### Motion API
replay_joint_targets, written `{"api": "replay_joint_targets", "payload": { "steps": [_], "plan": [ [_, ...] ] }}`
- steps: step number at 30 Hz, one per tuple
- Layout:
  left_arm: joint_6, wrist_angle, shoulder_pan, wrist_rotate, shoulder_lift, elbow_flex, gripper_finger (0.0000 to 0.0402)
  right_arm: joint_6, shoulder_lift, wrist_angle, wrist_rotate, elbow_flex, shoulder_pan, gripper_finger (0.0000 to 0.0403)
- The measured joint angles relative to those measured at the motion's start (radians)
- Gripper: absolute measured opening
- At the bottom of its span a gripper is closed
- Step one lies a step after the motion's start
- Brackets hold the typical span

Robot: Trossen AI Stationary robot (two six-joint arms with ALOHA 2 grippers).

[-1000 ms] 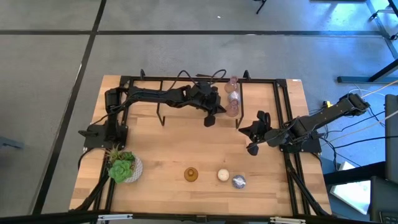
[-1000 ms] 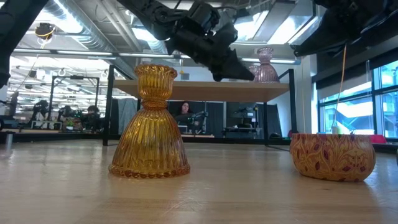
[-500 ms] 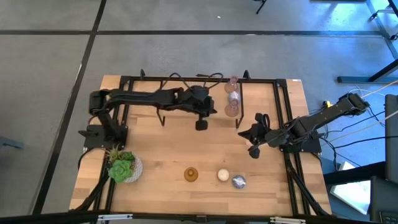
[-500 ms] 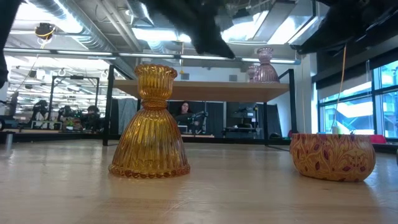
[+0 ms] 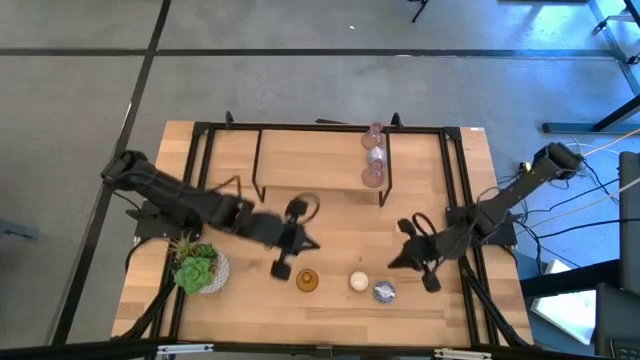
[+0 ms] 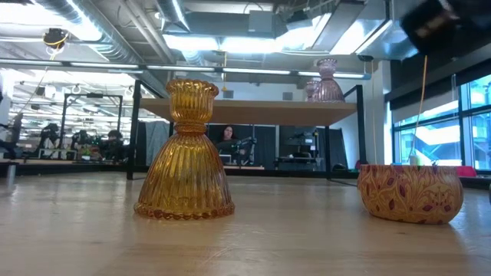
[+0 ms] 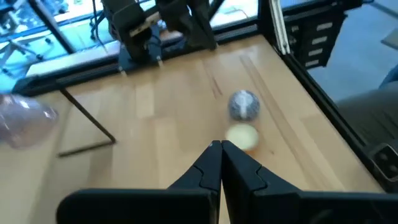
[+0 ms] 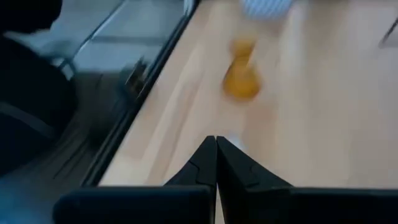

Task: Pick & Place candle stick holders
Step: Put the blue scented candle on the shelf

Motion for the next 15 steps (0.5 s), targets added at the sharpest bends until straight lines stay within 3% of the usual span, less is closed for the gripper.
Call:
{"api": "replay_joint_targets", "payload": {
  "steps": [5, 10, 15],
  "plan": [
    [-0.095, 0.089, -0.156, -0.205, 0.001, -0.105, 0.0002, 0.249, 0.042, -0.091, -0.024, 0.0, 0.119, 0.0003],
    [-0.131, 0.253, -0.245, -0.407, 0.006, -0.215, 0.0002, 0.473, 0.092, -0.18, -0.021, 0.0, 0.194, 0.0003],
    [-0.072, 0.397, -0.284, -0.514, 0.006, -0.28, 0.0002, 0.495, 0.138, -0.137, -0.039, 0.0, 0.192, 0.0008]
  ]
}}
